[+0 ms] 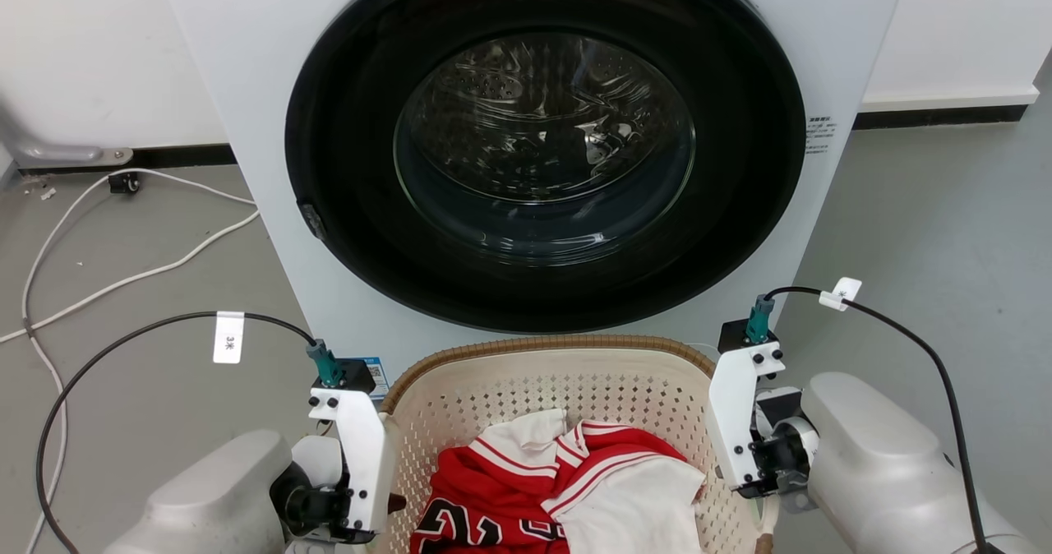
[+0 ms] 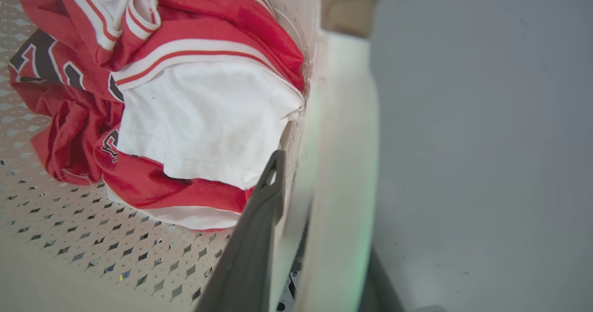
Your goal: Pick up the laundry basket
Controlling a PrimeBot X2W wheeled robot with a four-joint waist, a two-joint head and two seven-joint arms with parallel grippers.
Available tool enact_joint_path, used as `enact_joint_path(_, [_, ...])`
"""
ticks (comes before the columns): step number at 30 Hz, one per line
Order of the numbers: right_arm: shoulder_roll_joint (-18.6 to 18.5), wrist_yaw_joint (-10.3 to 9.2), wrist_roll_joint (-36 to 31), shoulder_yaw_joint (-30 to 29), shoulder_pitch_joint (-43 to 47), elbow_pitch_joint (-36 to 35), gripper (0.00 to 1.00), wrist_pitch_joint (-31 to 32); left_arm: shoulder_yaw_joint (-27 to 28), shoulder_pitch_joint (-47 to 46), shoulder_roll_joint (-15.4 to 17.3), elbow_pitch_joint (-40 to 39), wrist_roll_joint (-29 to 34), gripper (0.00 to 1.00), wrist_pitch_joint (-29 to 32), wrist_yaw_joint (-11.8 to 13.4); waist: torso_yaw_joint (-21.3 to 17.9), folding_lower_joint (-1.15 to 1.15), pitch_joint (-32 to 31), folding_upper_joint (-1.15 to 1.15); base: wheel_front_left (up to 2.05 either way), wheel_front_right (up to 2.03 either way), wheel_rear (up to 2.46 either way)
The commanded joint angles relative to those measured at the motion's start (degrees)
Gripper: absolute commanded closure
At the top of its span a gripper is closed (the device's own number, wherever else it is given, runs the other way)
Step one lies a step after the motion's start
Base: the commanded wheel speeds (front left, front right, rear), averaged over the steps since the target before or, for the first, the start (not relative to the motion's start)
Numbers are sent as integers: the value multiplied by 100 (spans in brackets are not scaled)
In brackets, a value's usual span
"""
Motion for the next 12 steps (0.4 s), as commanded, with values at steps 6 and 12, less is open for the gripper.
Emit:
enact_joint_path(6, [-205,13,15,77,-25,123,100,-15,-21,-130,210,39,-20,100,28,-71,-4,0,12,0,0,0,0])
enact_joint_path(12, [-225,7,57,132,-82,129,100,-9,-57,-150,200,108,25,100,60,-70,0,0,17,0,0,0,0])
